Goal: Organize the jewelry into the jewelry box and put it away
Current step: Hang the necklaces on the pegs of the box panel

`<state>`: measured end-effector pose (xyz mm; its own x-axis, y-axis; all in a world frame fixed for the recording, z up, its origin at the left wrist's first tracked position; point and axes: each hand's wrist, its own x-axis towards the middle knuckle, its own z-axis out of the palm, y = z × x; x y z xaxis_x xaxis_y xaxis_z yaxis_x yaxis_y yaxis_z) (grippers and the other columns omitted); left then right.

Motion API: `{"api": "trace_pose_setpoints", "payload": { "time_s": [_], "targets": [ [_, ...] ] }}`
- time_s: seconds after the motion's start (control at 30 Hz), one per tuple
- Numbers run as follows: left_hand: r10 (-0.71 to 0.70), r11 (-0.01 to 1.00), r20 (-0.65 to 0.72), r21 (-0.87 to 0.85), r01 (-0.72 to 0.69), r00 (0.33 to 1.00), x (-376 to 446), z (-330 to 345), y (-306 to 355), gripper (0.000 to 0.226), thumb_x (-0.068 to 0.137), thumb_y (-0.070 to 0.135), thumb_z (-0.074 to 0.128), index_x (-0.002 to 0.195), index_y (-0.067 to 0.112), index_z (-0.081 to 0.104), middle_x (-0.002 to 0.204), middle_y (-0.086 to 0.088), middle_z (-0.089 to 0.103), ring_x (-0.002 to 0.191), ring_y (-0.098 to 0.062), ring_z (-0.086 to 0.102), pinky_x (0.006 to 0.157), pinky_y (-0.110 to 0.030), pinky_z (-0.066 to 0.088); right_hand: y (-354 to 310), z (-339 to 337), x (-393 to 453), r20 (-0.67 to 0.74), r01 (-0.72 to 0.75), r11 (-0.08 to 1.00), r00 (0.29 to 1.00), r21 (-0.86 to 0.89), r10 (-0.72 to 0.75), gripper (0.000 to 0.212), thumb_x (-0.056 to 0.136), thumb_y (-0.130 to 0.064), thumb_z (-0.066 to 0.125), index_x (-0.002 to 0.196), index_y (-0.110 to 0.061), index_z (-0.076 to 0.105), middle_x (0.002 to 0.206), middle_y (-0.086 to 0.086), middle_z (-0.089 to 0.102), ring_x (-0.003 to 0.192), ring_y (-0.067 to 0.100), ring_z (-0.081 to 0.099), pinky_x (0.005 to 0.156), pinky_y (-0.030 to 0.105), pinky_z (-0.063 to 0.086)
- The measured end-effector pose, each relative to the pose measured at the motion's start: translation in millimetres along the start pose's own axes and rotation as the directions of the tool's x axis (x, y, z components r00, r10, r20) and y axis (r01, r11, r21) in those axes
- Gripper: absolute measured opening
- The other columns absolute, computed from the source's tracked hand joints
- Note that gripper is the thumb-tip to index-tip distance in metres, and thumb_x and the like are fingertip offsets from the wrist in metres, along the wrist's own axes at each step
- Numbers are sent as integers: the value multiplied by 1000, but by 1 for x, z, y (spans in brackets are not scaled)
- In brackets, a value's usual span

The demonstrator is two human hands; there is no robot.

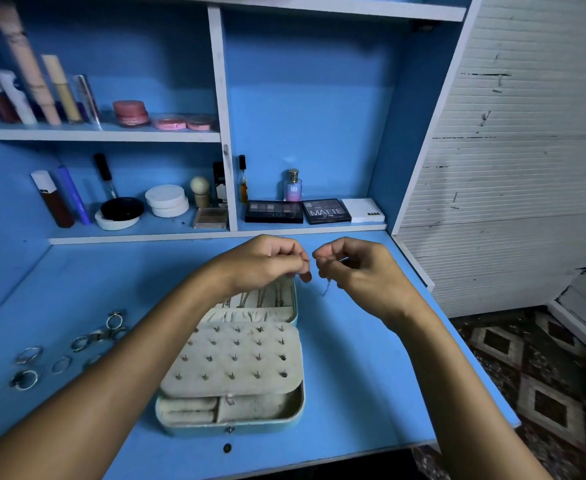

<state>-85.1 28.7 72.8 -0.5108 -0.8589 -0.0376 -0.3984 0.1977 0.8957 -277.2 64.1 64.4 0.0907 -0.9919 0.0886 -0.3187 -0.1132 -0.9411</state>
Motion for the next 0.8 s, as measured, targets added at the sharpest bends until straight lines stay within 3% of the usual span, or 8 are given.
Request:
{"api": "trace_pose_setpoints", "payload": {
  "time_s": [0.13, 0.3, 0.33, 0.43, 0.57, 0.67, 0.73, 0.8],
  "targets": [
    [25, 1000, -5, 16, -25, 1000, -5, 0, -5, 21, 81, 49, 70, 83, 29, 70, 81, 2, 75, 81, -9, 63, 85, -38, 44, -7, 4, 1, 54, 76, 997, 996, -9, -75, 17, 95, -12, 66, 89, -26, 72, 81, -2, 71, 71, 4, 65, 66, 19, 50],
    [34, 993, -68, 113, -26, 997, -12, -4, -4, 11, 93, 31, 66, 92, 19, 68, 78, -1, 75, 58, -5, 56, 63, -22, 42, -6, 7, 4, 66, 101, 995, 993, -8, -101, 17, 95, -9, 65, 98, -26, 69, 78, -7, 64, 71, 7, 62, 64, 27, 49],
    [35, 992, -74, 120, -26, 997, -14, -6, -4, 11, 93, 30, 66, 93, 19, 68, 79, -1, 75, 59, -6, 58, 64, -22, 45, -6, 8, 4, 70, 98, 995, 993, -10, -98, 18, 95, -9, 65, 98, -26, 69, 79, -6, 63, 71, 8, 61, 64, 29, 48],
    [39, 991, -104, 134, -24, 994, -17, -10, -6, 10, 94, 30, 65, 92, 21, 68, 79, 3, 75, 85, -18, 69, 92, -39, 50, -5, 12, 5, 73, 73, 997, 995, -29, -71, 17, 96, -11, 64, 98, -27, 69, 81, -6, 63, 74, 10, 64, 68, 41, 51],
    [49, 986, -137, 162, -27, 989, -20, -11, -6, 9, 95, 29, 64, 92, 21, 68, 80, 7, 75, 88, -9, 69, 98, -42, 49, -4, 18, 8, 78, 25, 997, 997, -75, -20, 15, 98, -16, 62, 95, -29, 70, 82, -3, 68, 88, 27, 68, 77, 51, 55],
    [64, 981, -180, 192, -29, 982, -21, -13, -10, 8, 95, 27, 64, 92, 21, 68, 80, 9, 74, 88, -1, 66, 99, -39, 48, -4, 21, 12, 66, 8, 991, 998, -131, 0, 12, 99, -20, 62, 91, -26, 69, 91, -2, 70, 77, 14, 70, 69, 41, 54],
    [72, 980, -205, 195, -31, 976, -21, -14, -14, 6, 95, 24, 64, 92, 22, 68, 80, 7, 73, 87, -5, 67, 98, -42, 49, -3, 24, 15, 48, 3, 987, 999, -161, 5, 11, 99, -22, 61, 90, -23, 68, 92, -2, 68, 68, 3, 67, 57, 22, 46],
    [62, 981, -233, 193, -16, 970, -21, -14, -18, 8, 95, 22, 63, 90, 25, 68, 77, 7, 72, 84, -14, 69, 94, -47, 51, -2, 27, 20, 35, -21, 983, 999, -182, 28, 11, 100, -24, 59, 91, -22, 66, 94, -1, 68, 61, 1, 65, 48, 12, 39]
  ]
}}
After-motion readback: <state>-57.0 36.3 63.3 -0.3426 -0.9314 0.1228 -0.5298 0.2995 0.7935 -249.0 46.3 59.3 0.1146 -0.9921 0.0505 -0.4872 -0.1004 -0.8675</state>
